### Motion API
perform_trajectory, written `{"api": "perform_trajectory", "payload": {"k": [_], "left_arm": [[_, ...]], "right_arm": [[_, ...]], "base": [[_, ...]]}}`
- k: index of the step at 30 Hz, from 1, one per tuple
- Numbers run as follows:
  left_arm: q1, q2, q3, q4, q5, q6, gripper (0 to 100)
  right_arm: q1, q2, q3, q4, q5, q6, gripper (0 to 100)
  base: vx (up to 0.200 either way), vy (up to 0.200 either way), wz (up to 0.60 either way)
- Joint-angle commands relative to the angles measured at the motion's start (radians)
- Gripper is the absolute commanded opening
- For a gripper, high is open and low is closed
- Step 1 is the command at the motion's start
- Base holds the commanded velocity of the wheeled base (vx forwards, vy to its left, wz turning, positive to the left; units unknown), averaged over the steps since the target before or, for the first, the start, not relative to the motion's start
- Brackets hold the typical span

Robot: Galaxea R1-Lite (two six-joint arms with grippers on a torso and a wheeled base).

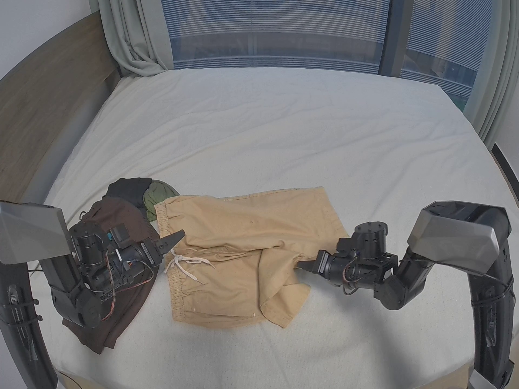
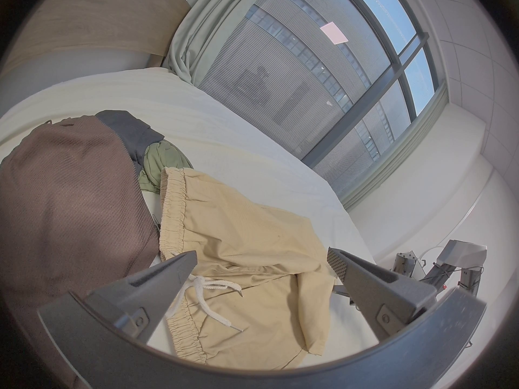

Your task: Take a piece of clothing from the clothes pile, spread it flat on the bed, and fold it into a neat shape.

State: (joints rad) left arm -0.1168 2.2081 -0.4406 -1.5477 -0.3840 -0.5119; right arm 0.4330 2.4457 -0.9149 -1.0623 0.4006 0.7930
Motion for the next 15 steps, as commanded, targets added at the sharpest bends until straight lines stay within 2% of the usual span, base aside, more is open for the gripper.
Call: {"api": "perform_trajectory", "payload": {"k": [1, 11, 15], "left_arm": [[0.0, 0.001, 0.0, 0.0, 0.001, 0.0, 100], [-0.001, 0.004, 0.002, 0.0, 0.001, 0.0, 100], [-0.001, 0.004, 0.003, 0.0, 0.001, 0.0, 100]], "right_arm": [[-0.056, -0.039, 0.05, -0.002, 0.001, -0.02, 0], [-0.151, -0.076, 0.194, -0.108, 0.001, -0.044, 0], [-0.203, -0.074, 0.202, -0.105, 0.001, -0.095, 0]], "base": [[0.0, 0.0, 0.0], [0.0, 0.0, 0.0], [0.0, 0.0, 0.0]]}}
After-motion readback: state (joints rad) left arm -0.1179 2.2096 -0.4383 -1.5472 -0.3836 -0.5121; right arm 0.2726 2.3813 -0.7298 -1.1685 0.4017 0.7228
